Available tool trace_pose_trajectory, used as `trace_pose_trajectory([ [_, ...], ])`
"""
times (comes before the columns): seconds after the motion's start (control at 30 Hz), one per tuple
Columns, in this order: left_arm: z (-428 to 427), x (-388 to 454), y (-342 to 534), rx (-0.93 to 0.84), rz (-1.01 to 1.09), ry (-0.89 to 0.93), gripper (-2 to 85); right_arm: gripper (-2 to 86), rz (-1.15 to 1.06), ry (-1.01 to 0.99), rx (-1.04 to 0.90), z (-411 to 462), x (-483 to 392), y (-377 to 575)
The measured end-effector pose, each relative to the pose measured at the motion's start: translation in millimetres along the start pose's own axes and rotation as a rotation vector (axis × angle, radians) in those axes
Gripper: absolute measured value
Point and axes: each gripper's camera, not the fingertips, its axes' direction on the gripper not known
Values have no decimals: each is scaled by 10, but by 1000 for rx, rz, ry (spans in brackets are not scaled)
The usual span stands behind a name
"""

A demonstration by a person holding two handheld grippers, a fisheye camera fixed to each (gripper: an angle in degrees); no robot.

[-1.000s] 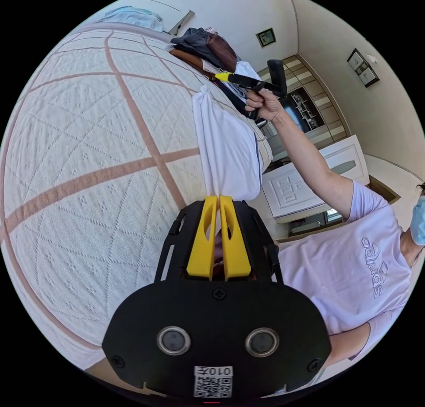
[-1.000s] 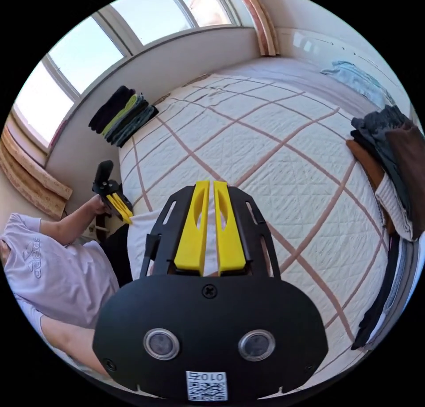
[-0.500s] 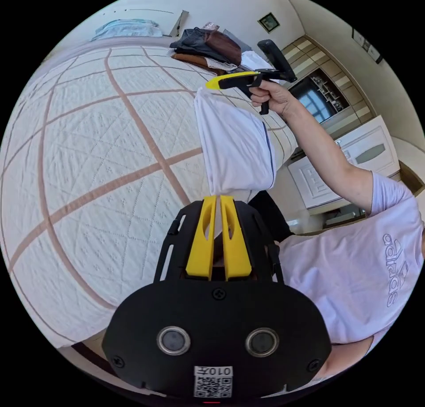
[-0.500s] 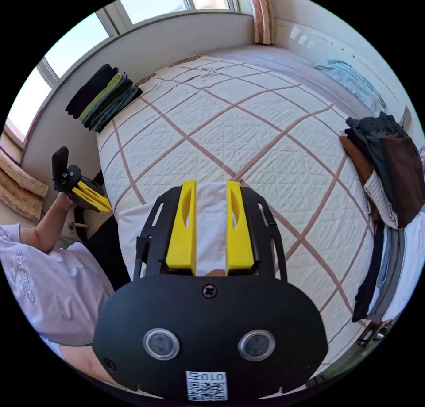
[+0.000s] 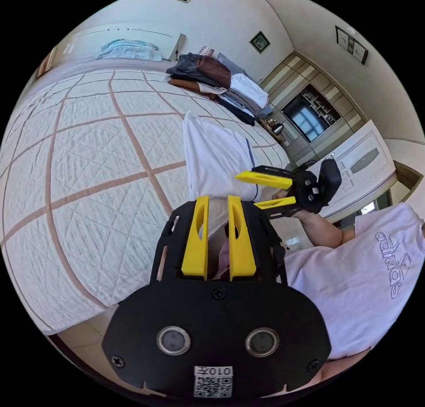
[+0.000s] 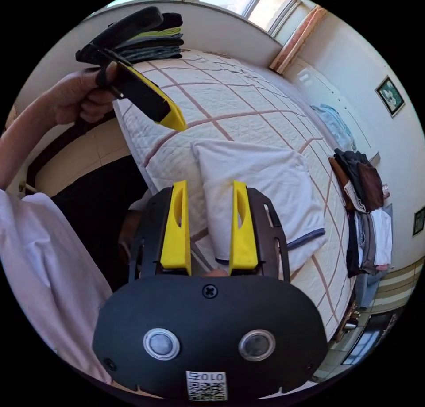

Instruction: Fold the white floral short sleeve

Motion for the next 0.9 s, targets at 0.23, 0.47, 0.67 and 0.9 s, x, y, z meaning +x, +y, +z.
trace_pose_trajectory([
  [0.23, 30, -46, 200, -18, -43, 64, 78, 69, 17, -80, 10, -10, -47, 424],
  [0.47, 274, -121, 108, -10, -93, 173, 114, 54, 234, -301, 99, -49, 285, 941],
  [0.67, 262, -325, -73, 78, -247, 211, 141, 53, 186, -220, 109, 74, 126, 1313],
  [0.9, 408, -232, -385, 62, -249, 309, 151, 54, 176, -199, 91, 315, 152, 1651],
])
